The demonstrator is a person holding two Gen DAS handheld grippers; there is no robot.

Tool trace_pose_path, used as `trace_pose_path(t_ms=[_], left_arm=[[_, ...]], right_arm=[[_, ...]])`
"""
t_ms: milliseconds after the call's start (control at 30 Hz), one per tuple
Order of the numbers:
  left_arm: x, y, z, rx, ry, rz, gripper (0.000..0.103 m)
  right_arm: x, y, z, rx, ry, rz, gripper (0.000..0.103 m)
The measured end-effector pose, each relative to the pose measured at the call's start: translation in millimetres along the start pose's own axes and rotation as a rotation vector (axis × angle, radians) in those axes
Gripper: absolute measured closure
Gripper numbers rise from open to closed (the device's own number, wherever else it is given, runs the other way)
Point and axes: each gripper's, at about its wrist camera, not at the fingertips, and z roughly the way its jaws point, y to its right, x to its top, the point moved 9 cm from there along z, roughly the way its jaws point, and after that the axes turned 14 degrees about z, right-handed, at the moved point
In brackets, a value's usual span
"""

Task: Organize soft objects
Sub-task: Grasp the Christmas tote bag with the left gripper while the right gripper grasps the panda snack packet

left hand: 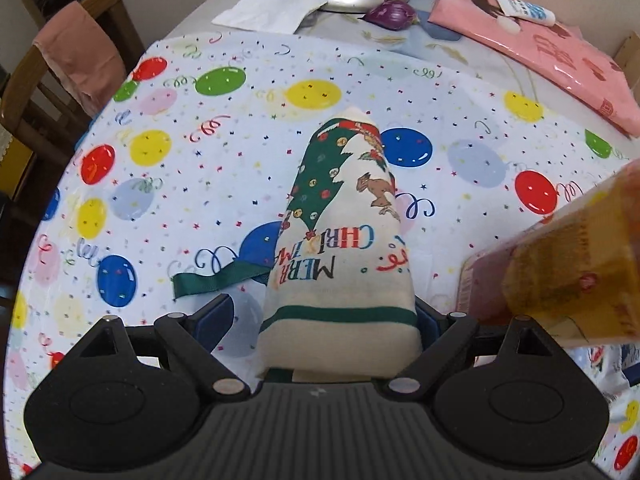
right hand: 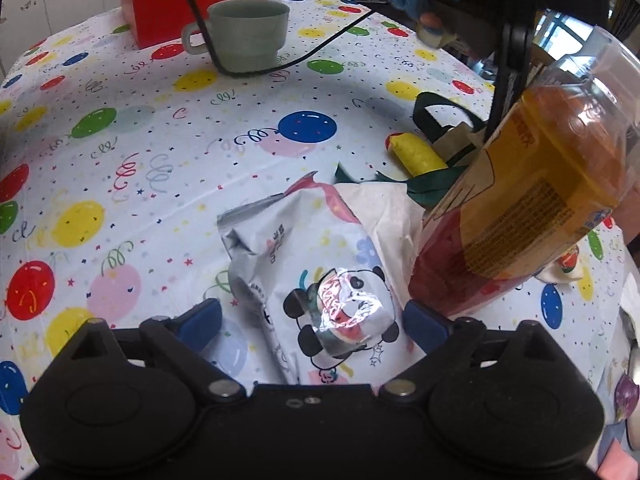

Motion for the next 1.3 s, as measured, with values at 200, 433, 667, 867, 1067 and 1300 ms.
trace_pose_path(t_ms=[200,433,667,867,1067,1300], left_arm=[[-5,-3,18,-0.022,0.026,-0.098,0.016],[-9,-6,17,-0.046,0.075,-0.214,0.044],[-16,-11,7,-0.002,0.115,-0.312,0.066],[-26,-15,-6,0.059,0.141,-0.386,0.073],[-48,-18,-27,0.124,0.175,-0.485,0.073],[-72,-14,-74,0.178,0.247,-0.589,0.073]], right_arm=[[0,2,1,-0.042,0.008,0.000,0.026],[0,4,-5,-0.053,0.010,0.003,0.040],[0,-2,-23,-0.028,0.041,0.059,0.045],[6,-4,-36,-0.018,0.095,0.180,0.050],[7,-8,-44,-0.029,0.159,0.331,0.056],[11,-11,-59,-0.072,0.233,0.479,0.057]])
